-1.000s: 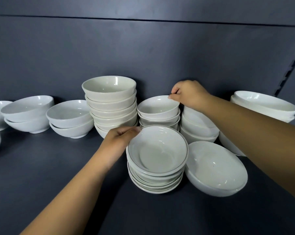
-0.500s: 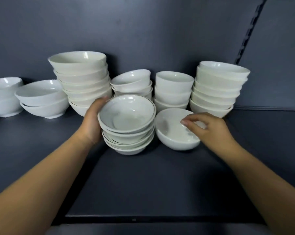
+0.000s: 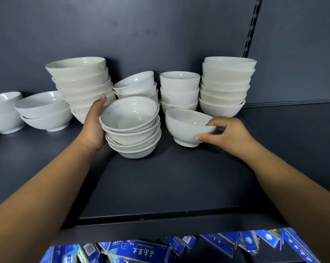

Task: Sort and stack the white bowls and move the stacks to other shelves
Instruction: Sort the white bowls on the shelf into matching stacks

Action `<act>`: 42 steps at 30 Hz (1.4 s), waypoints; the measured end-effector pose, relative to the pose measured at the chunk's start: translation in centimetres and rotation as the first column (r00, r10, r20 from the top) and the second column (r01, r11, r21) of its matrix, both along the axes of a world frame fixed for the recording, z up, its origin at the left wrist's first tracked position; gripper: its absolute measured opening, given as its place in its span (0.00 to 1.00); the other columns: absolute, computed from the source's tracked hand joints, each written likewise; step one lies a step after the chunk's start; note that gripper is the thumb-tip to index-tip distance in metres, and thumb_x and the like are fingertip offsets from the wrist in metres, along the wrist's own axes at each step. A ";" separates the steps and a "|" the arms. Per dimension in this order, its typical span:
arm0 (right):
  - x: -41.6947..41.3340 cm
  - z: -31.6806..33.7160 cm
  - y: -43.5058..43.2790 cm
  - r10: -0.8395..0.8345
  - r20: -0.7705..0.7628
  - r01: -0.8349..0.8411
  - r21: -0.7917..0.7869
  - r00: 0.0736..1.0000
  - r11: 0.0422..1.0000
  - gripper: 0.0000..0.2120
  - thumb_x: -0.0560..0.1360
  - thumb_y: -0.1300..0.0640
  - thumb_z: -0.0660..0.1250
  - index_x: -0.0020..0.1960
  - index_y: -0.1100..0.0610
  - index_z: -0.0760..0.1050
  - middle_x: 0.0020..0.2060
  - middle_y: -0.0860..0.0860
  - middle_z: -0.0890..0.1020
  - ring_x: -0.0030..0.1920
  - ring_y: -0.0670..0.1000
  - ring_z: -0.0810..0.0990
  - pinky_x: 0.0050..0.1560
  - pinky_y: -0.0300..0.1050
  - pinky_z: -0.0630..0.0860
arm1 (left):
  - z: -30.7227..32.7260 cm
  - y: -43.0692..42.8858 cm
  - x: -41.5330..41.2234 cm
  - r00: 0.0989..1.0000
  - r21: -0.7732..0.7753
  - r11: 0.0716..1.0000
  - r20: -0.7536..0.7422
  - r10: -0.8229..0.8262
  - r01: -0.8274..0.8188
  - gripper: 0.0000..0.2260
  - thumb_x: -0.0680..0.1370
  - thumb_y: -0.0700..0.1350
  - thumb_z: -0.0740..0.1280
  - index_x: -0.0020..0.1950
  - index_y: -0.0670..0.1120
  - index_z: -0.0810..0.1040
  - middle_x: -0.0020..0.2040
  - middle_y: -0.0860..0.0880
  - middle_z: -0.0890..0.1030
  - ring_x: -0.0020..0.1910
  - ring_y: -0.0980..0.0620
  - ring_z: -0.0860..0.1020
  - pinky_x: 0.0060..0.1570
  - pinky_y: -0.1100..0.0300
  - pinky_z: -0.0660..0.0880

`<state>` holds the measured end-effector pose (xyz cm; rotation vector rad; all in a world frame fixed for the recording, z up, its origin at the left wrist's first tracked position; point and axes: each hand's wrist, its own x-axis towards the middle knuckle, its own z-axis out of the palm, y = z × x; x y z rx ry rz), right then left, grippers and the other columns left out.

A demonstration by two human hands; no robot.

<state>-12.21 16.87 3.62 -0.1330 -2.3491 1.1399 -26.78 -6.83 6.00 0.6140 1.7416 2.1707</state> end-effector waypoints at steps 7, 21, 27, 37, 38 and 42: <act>1.0 1.2 -0.1 -0.029 -0.076 0.015 -0.170 0.997 0.985 0.11 0.62 0.59 0.77 0.33 0.48 0.75 0.28 0.40 0.77 0.30 0.35 0.72 0.35 0.25 0.68 | 1.3 -3.1 0.9 0.916 0.007 0.929 -0.166 0.366 -0.370 0.12 0.77 0.49 0.56 0.48 0.50 0.79 0.49 0.53 0.82 0.56 0.54 0.78 0.54 0.60 0.71; 1.6 10.7 -4.6 0.402 -0.436 -0.544 -0.272 0.805 0.794 0.19 0.48 0.38 0.78 0.33 0.47 0.81 0.30 0.41 0.80 0.36 0.43 0.77 0.40 0.38 0.74 | 6.2 -0.1 11.0 0.936 -0.106 0.990 -0.348 0.051 -0.093 0.36 0.61 0.66 0.70 0.64 0.50 0.72 0.63 0.50 0.77 0.63 0.53 0.74 0.65 0.52 0.68; 0.4 10.8 -8.0 0.577 -0.374 -0.667 -0.181 0.726 0.723 0.14 0.50 0.45 0.75 0.35 0.43 0.80 0.33 0.41 0.80 0.39 0.40 0.77 0.41 0.36 0.74 | 5.9 -2.8 11.7 0.961 0.120 0.986 -0.264 -0.084 0.120 0.48 0.61 0.63 0.75 0.71 0.41 0.61 0.67 0.41 0.72 0.66 0.44 0.71 0.61 0.49 0.73; -2.8 8.2 -15.3 0.707 -0.020 -0.659 -0.383 0.707 0.647 0.45 0.50 0.50 0.76 0.65 0.40 0.62 0.64 0.43 0.69 0.65 0.42 0.70 0.64 0.42 0.68 | 2.5 -9.7 9.9 0.981 0.225 0.974 -0.192 0.020 0.025 0.47 0.58 0.62 0.77 0.70 0.43 0.64 0.63 0.44 0.77 0.62 0.47 0.75 0.54 0.54 0.76; -3.2 8.0 -16.2 0.724 0.021 -0.655 -0.408 0.690 0.636 0.51 0.49 0.51 0.76 0.69 0.43 0.58 0.64 0.44 0.69 0.63 0.43 0.71 0.64 0.42 0.68 | 2.1 -10.9 9.4 0.982 0.187 0.982 -0.188 0.014 0.022 0.49 0.57 0.62 0.77 0.70 0.43 0.63 0.64 0.43 0.75 0.62 0.46 0.74 0.55 0.53 0.76; -5.1 6.7 -20.0 0.744 0.172 -0.641 -0.406 0.646 0.651 0.55 0.54 0.59 0.75 0.74 0.45 0.49 0.57 0.40 0.73 0.58 0.41 0.75 0.62 0.42 0.69 | 0.9 -16.9 7.3 0.987 -0.021 1.000 -0.161 -0.016 0.013 0.46 0.52 0.62 0.79 0.64 0.48 0.67 0.56 0.51 0.81 0.55 0.54 0.79 0.45 0.62 0.77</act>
